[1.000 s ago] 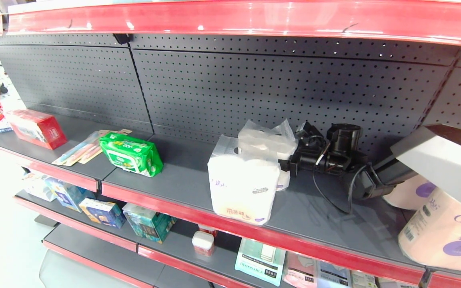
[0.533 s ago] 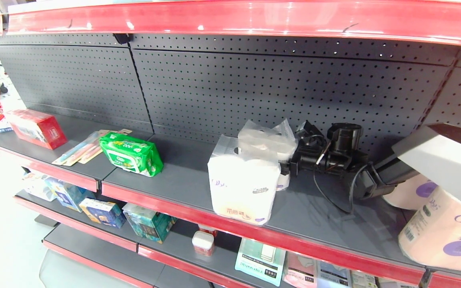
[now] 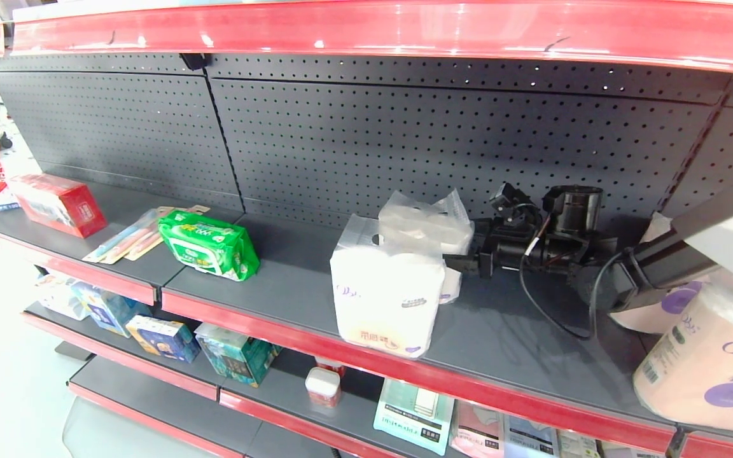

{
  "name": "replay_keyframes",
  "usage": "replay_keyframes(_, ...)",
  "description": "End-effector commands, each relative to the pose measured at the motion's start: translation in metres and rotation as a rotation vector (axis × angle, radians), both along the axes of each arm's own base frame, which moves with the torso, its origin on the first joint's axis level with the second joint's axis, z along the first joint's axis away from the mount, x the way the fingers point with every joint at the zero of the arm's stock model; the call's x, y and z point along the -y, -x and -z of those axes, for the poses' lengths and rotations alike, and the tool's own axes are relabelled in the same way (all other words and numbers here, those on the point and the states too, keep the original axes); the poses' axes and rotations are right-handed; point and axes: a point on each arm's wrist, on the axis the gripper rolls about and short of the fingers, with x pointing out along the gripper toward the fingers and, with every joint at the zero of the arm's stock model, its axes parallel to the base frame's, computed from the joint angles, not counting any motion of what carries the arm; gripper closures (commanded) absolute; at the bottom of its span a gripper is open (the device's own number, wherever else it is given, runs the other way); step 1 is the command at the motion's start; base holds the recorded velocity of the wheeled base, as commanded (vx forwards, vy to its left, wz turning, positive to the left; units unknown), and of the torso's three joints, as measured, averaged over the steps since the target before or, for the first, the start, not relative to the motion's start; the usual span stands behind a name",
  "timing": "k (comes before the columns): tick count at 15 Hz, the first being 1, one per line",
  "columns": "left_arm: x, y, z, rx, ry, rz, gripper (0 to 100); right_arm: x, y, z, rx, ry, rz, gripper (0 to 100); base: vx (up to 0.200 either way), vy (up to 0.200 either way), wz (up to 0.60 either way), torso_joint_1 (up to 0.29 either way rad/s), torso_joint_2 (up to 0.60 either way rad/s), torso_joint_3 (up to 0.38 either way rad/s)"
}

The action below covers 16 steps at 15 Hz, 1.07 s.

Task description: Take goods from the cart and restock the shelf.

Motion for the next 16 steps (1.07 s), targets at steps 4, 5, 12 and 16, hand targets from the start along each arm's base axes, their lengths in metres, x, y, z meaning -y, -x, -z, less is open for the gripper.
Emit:
replay_keyframes(4, 0.000, 0.000, 0.000, -0.001, 0.000, 0.000, 0, 0.011, 0.019, -0.025, 0.034, -0.005, 0.032, 0, 0.000, 0.000, 0.00, 0.000, 0.00, 0.000)
replay_keyframes(5, 0.000, 0.000, 0.000, -0.003, 0.000, 0.000, 0, 0.014, 0.023, -0.025, 0.025, -0.003, 0.038, 0, 0.000, 0.000, 0.00, 0.000, 0.00, 0.000)
replay_keyframes(12, 0.000, 0.000, 0.000, -0.001, 0.000, 0.000, 0, 0.025, 0.046, -0.045, 0.050, -0.003, 0.092, 0, 0.000, 0.000, 0.00, 0.000, 0.00, 0.000)
replay_keyframes(16, 0.000, 0.000, 0.000, -0.001, 0.000, 0.000, 0, 0.031, 0.069, -0.056, 0.061, -0.004, 0.099, 0, 0.000, 0.000, 0.00, 0.000, 0.00, 0.000)
